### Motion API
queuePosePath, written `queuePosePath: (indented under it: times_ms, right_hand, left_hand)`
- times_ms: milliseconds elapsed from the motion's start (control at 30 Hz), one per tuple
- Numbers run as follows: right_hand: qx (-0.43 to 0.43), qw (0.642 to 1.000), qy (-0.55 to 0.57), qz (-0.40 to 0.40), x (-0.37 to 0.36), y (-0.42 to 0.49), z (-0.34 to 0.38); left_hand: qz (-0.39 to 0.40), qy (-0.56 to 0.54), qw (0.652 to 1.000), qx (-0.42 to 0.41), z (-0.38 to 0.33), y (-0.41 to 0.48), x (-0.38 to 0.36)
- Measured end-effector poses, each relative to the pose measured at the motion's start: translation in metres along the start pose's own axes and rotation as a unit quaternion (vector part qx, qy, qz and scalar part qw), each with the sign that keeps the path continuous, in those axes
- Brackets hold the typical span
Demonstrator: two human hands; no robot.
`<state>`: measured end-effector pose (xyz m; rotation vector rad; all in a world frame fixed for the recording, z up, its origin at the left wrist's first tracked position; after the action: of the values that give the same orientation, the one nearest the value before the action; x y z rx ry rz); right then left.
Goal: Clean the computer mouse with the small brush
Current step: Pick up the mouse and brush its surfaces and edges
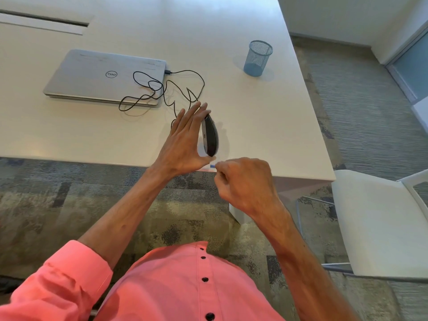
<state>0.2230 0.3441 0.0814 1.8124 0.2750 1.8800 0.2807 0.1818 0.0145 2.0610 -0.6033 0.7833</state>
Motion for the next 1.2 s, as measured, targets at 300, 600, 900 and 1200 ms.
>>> queuePosePath:
  times_ms: [300,600,900,1200]
  right_hand:
    - [-0.026,0.992,-0.052,-0.111,0.018,0.004,-0.006]
    - [-0.160,0.960,0.100,-0.206,0.033,0.009,-0.030]
    - [-0.202,0.950,0.145,-0.189,0.007,0.001,-0.039]
    - [-0.273,0.910,0.241,-0.197,0.009,-0.001,-0.061]
  left_hand:
    - [-0.002,-0.027,1.000,0.005,0.001,0.003,-0.001]
    - [0.022,-0.080,0.996,-0.011,-0.004,-0.009,-0.003]
    - [0.016,-0.090,0.995,-0.025,-0.009,-0.008,0.001]
    - [0.013,-0.082,0.996,-0.023,-0.010,-0.010,0.004]
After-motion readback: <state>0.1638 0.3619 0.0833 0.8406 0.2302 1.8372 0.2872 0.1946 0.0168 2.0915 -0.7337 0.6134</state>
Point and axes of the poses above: each hand's wrist, its own y-axis towards the middle knuckle, its own x-axis out of the back of the hand, z = x × y, the point moved 7 cm from there along y, towards the middle knuckle, and after that the axes turned 11 degrees about -z, right-handed, at the moved point
